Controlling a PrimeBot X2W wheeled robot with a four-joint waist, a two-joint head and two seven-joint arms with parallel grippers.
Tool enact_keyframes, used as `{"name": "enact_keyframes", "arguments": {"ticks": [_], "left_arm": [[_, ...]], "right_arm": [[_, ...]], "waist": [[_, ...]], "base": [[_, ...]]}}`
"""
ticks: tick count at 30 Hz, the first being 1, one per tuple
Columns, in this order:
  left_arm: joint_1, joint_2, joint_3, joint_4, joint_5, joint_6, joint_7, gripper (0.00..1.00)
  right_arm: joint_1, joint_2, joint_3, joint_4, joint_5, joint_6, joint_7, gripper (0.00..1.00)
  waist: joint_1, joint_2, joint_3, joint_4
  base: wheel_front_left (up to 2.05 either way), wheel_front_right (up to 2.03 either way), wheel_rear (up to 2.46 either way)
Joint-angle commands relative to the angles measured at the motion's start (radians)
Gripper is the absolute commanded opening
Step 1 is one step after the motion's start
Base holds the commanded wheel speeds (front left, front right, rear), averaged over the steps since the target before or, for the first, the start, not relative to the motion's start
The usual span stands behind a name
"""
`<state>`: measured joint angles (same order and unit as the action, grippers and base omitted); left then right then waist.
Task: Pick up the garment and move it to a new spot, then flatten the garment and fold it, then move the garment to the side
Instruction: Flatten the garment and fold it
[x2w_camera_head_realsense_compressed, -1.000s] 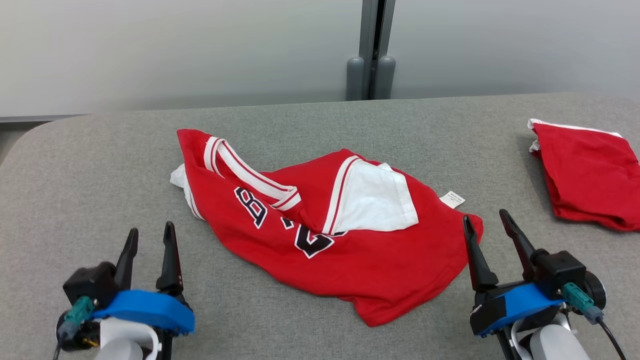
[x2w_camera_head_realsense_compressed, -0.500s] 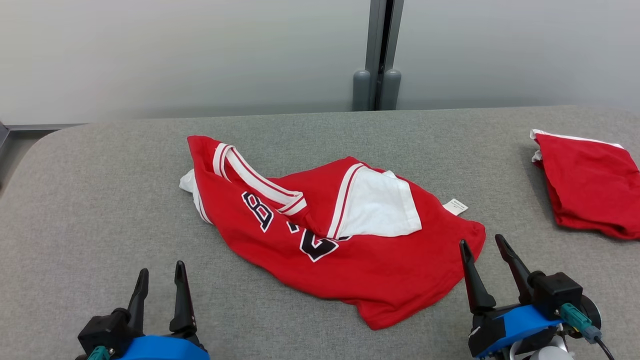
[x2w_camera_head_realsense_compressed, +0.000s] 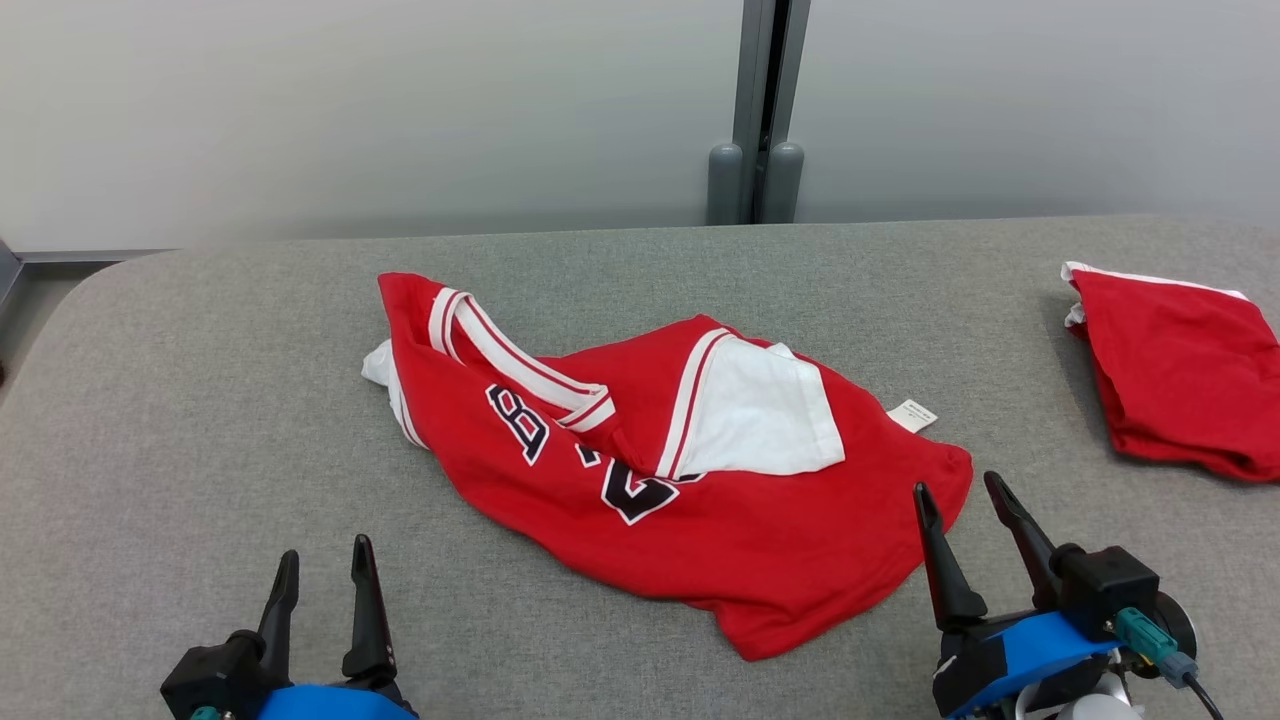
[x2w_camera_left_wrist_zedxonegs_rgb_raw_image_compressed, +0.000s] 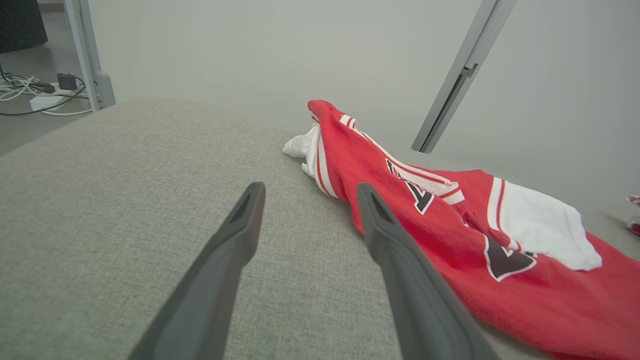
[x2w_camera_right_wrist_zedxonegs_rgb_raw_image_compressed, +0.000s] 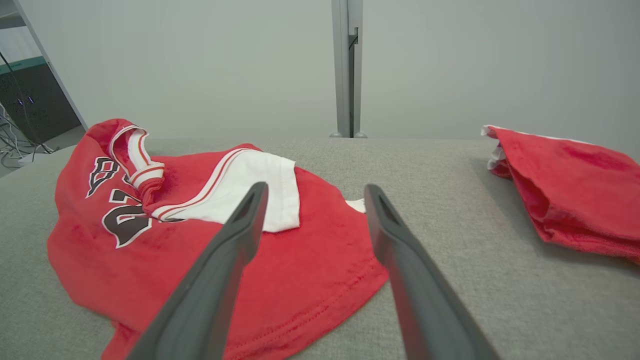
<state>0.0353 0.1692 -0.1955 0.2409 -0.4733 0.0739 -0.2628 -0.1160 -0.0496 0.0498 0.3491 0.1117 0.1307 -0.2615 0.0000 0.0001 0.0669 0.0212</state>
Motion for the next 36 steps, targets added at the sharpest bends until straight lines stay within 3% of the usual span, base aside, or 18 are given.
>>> {"name": "enact_keyframes", "arguments": {"ticks": [1, 10, 18, 26, 36], "left_arm": [[0.006, -0.002, 0.007, 0.0, 0.006, -0.002, -0.003, 1.0], [-0.003, -0.004, 0.009, 0.009, 0.008, -0.01, -0.003, 1.0], [-0.028, -0.013, 0.007, 0.018, 0.013, -0.019, -0.003, 1.0], [-0.052, -0.033, 0.007, 0.025, 0.026, -0.029, -0.003, 1.0], [-0.075, -0.046, 0.016, 0.033, 0.042, -0.043, -0.003, 1.0]], "right_arm": [[-0.001, -0.002, 0.001, 0.003, 0.003, 0.0, -0.005, 1.0], [-0.011, -0.002, 0.0, 0.011, -0.005, 0.0, -0.005, 1.0], [-0.085, -0.002, 0.01, 0.057, -0.093, 0.0, 0.025, 1.0], [-0.215, -0.002, 0.029, 0.226, -0.145, 0.0, 0.114, 1.0], [-0.373, -0.002, 0.017, 0.477, -0.107, 0.0, 0.122, 1.0]], "waist": [[0.0, -0.0001, 0.001, 0.0], [0.0, -0.0001, 0.006, 0.001], [0.0, -0.0001, 0.028, 0.014], [0.0, -0.0001, 0.067, 0.053], [0.0, -0.0001, 0.113, 0.096]], "base": [[0.0, 0.0, 0.0], [0.0, 0.0, 0.0], [0.0, 0.0, 0.0], [0.0, 0.0, 0.0], [0.0, 0.0, 0.0]]}}
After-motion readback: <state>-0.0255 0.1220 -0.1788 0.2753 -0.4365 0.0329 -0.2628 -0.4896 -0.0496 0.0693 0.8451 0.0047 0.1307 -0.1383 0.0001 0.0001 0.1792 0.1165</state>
